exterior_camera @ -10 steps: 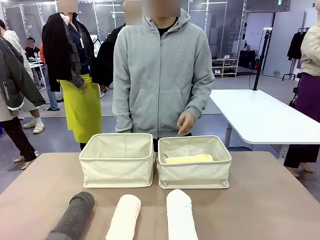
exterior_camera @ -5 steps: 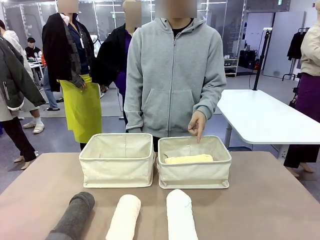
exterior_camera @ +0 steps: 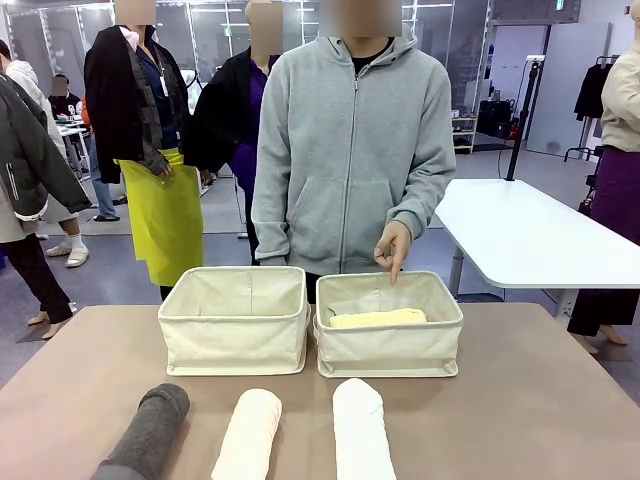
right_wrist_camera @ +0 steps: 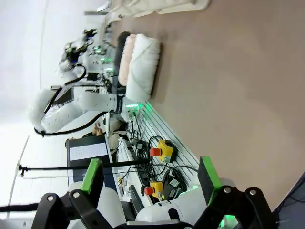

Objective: Divide the towels into two baskets.
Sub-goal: Pick up one hotel-folded towel from the bottom of the table and place it in the Fabric basket indicated by the person.

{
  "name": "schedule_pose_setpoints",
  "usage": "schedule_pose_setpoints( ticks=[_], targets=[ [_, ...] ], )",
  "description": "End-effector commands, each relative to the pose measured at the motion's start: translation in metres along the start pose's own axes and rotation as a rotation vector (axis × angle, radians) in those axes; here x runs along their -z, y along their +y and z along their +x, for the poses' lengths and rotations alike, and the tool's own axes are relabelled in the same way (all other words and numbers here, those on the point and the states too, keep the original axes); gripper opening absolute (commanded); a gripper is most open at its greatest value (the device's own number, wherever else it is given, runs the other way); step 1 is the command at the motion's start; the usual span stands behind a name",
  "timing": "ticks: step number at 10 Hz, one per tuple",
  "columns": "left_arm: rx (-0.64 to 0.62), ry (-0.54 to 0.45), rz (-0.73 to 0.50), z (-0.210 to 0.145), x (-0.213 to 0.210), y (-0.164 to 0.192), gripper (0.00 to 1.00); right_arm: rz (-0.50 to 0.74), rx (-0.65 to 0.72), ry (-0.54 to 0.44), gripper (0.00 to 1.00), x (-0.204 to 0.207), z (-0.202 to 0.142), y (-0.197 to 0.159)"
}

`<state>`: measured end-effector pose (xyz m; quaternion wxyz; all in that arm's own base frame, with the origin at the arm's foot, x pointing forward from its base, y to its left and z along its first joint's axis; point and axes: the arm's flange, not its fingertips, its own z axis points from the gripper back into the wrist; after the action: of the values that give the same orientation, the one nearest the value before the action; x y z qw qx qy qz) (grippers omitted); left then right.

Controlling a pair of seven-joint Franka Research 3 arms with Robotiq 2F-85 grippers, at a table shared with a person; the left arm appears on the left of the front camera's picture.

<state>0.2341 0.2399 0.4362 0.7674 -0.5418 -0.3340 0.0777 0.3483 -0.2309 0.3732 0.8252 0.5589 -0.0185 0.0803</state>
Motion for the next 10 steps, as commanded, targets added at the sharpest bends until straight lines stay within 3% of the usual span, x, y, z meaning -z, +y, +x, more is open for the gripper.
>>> schedule_pose_setpoints(
  ticks=[1,2,6,10],
  targets=[
    [0.011,-0.007,-0.02,0.0,-0.003,-0.001,1.0,-0.208,0.199,0.022,1.0,0.06,0.019,0.039],
    [0.011,-0.007,-0.02,0.0,-0.003,-0.001,1.0,-0.156,0.201,0.025,1.0,0.086,0.026,0.058],
    [0.011,-0.007,-0.02,0.0,-0.003,-0.001,1.0,-0.362,0.256,0.032,1.0,0.214,0.049,0.129],
    [0.011,-0.007,-0.02,0.0,-0.003,-0.001,1.0,-0.571,0.21,-0.045,1.0,0.313,0.055,0.17]
  ],
)
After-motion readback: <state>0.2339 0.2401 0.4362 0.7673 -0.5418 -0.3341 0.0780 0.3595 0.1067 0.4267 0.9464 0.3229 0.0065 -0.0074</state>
